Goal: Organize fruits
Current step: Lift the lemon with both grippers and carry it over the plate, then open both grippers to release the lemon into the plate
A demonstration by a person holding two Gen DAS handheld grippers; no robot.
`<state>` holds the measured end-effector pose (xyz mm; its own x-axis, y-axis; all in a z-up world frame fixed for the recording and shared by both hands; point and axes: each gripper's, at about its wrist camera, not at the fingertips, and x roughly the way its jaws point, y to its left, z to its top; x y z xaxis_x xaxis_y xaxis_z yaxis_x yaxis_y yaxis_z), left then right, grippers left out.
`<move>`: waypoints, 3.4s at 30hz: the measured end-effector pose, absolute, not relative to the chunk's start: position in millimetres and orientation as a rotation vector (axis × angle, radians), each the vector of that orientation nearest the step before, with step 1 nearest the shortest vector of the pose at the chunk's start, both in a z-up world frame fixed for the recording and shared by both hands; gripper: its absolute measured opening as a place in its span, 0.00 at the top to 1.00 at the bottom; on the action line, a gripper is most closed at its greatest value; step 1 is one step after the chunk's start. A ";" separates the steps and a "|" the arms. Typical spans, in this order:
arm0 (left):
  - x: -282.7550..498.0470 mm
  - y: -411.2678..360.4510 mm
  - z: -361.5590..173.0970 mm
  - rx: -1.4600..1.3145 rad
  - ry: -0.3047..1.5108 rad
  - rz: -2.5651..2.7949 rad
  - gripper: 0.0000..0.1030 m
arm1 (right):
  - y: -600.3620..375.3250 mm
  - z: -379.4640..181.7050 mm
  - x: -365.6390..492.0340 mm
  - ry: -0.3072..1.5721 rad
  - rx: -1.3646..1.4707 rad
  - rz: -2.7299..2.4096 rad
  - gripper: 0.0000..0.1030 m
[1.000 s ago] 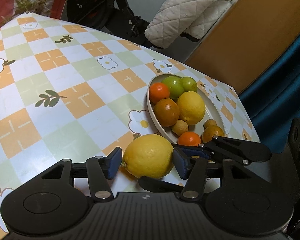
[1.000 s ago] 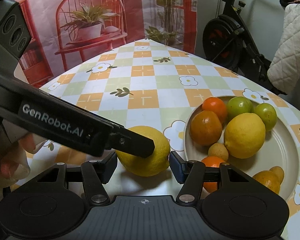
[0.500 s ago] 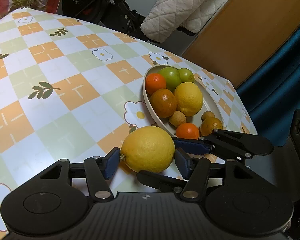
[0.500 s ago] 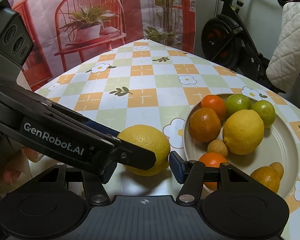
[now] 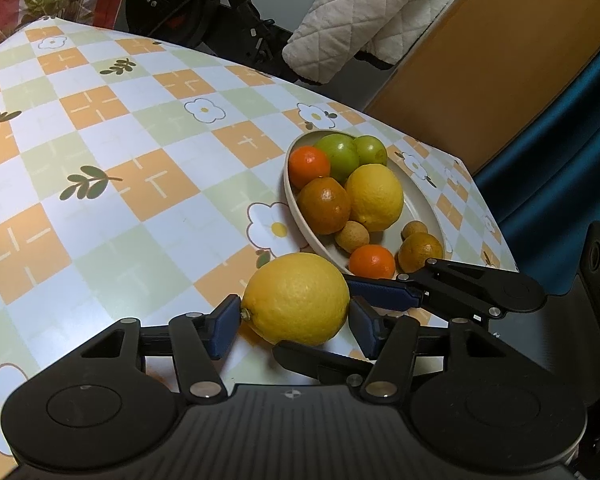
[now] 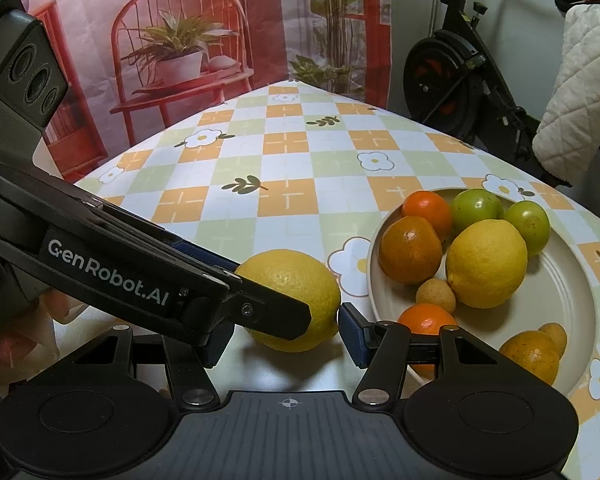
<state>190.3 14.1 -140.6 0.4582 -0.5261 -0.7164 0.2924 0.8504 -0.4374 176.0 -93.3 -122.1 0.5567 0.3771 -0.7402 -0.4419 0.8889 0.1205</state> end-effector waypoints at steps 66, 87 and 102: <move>285.4 -152.1 -104.2 -0.078 0.961 -0.629 0.49 | -256.4 -122.8 232.6 0.808 0.015 0.267 0.48; 284.6 -161.4 -112.5 -0.041 0.952 -0.619 0.49 | -259.6 -137.0 241.6 0.853 0.033 0.250 0.48; 277.4 -152.4 -101.8 -0.047 0.936 -0.614 0.38 | -255.1 -125.1 235.5 0.841 0.001 0.212 0.24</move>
<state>277.4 -152.4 -101.8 0.4364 -0.5132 -0.7390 0.4736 0.8294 -0.2963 235.5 -255.1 -125.1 0.6466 0.1865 -0.7397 -0.1859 0.9790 0.0843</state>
